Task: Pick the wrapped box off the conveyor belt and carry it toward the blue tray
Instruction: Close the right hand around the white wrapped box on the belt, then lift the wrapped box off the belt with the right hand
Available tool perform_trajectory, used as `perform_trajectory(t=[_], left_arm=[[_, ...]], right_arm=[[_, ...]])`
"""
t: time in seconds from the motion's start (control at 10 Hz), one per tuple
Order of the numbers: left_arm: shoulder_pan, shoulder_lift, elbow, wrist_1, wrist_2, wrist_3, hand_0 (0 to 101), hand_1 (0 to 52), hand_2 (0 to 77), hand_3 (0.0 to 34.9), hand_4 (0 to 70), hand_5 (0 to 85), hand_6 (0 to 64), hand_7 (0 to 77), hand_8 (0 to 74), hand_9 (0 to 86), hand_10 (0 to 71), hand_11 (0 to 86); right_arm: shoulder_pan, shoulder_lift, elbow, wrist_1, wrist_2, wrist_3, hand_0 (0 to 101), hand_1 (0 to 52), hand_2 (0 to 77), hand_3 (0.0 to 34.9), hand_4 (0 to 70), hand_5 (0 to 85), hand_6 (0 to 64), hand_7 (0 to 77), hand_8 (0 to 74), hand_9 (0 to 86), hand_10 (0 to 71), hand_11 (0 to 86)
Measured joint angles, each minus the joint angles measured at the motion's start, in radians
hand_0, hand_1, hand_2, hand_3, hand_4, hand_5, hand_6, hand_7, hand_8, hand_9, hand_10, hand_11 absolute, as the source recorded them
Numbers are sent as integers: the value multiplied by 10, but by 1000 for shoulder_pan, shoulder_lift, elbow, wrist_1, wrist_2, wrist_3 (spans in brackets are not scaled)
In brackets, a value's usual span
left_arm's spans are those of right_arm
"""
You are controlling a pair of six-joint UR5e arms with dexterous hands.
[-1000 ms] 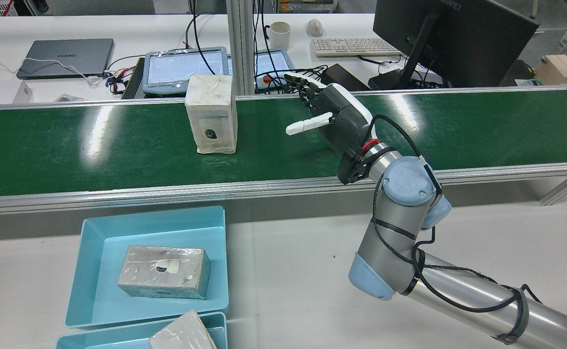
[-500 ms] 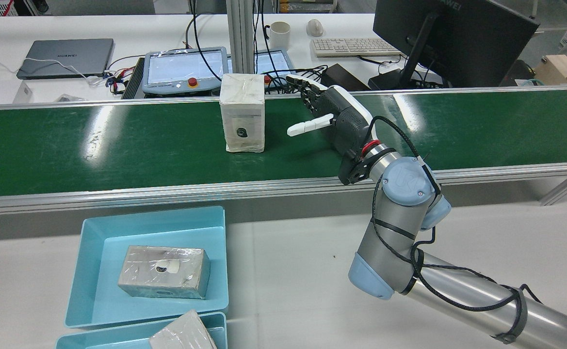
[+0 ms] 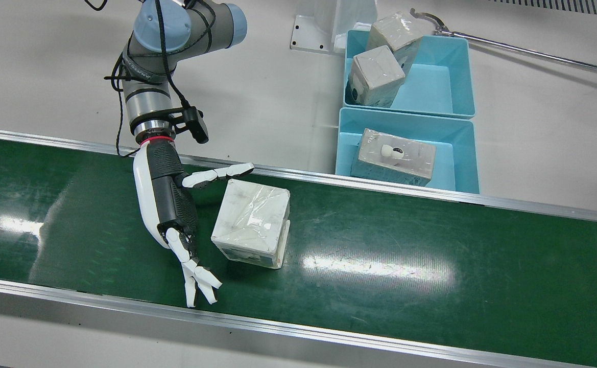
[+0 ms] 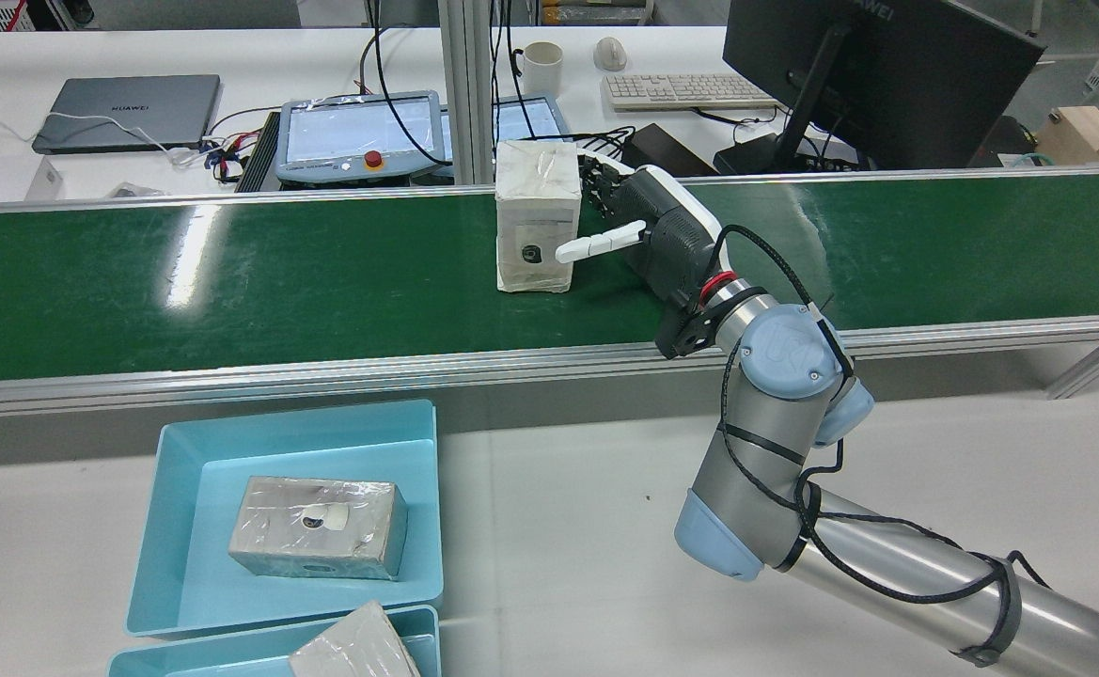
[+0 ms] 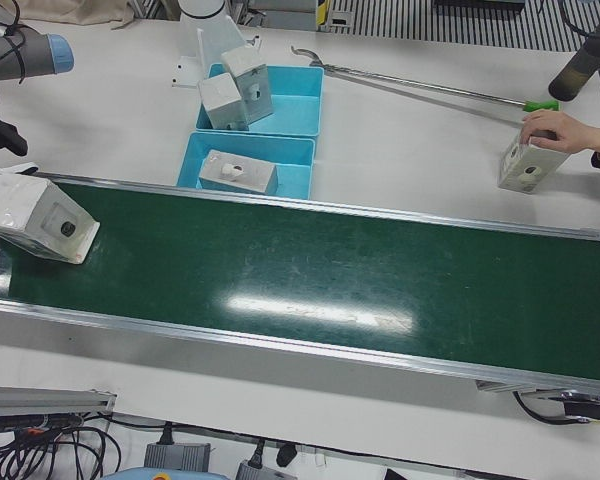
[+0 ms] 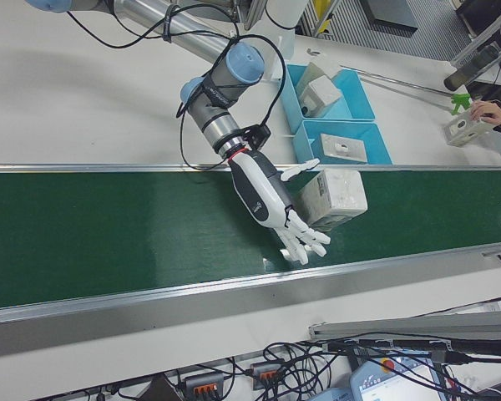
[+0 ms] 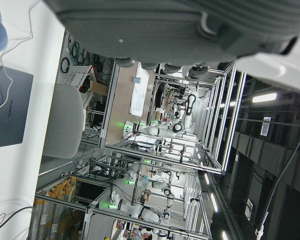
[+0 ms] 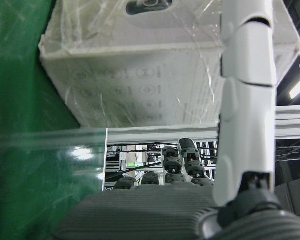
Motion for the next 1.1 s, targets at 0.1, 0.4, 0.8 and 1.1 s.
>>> perform_trajectory(t=[0.1,0.4,0.8,1.1], left_arm=[[0,0,0,0,0,0,0,0,11,0,0,11,5,5,5,5,5,5],[0,0,0,0,0,0,0,0,11,0,0,11,5,5,5,5,5,5],[0,0,0,0,0,0,0,0,11,0,0,11,5,5,5,5,5,5],[0,0,0,0,0,0,0,0,11,0,0,11,5,5,5,5,5,5]], right_arm=[[0,1,0,0,0,-1,484,147,60,0,93,153,33,22,0,11,0,16],[-1,3,-1,-2,1,-2,483,147,93,0,93,153,38,38,0,11,0,16],[1,21,-17,-42,7,0,495,207,224,0,120,365,147,196,93,125,16,16],[9,85,21,-175,2,-2,442,16,349,0,218,496,344,382,355,382,398,311]])
